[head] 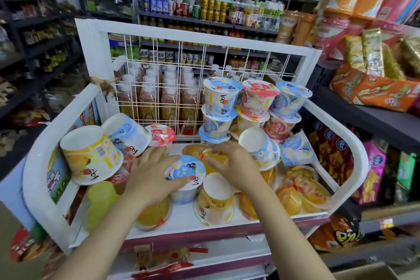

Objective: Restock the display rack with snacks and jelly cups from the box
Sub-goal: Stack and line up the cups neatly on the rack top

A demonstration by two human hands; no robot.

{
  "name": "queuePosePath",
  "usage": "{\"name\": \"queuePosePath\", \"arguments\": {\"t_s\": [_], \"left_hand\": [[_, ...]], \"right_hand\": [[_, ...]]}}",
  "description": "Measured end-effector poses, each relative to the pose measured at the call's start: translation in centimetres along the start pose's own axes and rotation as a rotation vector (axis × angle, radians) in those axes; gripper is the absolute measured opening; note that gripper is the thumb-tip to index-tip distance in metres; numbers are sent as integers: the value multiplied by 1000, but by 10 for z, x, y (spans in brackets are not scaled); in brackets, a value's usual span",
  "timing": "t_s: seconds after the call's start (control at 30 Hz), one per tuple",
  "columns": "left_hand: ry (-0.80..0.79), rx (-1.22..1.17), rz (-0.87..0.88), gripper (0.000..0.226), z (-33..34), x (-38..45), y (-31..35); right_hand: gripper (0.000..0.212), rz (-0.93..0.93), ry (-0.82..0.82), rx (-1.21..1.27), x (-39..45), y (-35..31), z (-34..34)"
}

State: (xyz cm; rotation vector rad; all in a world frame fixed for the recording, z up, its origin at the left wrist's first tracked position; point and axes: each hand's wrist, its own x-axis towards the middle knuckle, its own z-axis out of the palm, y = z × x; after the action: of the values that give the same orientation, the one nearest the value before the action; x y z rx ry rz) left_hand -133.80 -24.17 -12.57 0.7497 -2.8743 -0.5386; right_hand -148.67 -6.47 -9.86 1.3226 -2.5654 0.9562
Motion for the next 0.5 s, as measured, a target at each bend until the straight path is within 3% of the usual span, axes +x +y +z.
{"name": "queuePosePath", "arguments": {"t_s": [0.1, 0.23, 0.3, 0.4, 0.5], "left_hand": [[15, -19, 9, 78, -1, -1, 1], [21, -27, 8, 76, -2, -2, 2], [34, -49, 14, 76, -2, -2, 1], [98, -114, -6, 80, -1, -4, 2], [122, -138, -64, 95, 1, -4, 2]], "right_hand": [[51, 17, -152, -2, -4, -5, 1], [78, 64, -181, -107, 4, -9, -3], [68, 75, -187, -52, 12, -20, -6], [33, -1, -155, 178, 32, -41, -3], [47, -22, -192, 225, 70, -50, 18]]}}
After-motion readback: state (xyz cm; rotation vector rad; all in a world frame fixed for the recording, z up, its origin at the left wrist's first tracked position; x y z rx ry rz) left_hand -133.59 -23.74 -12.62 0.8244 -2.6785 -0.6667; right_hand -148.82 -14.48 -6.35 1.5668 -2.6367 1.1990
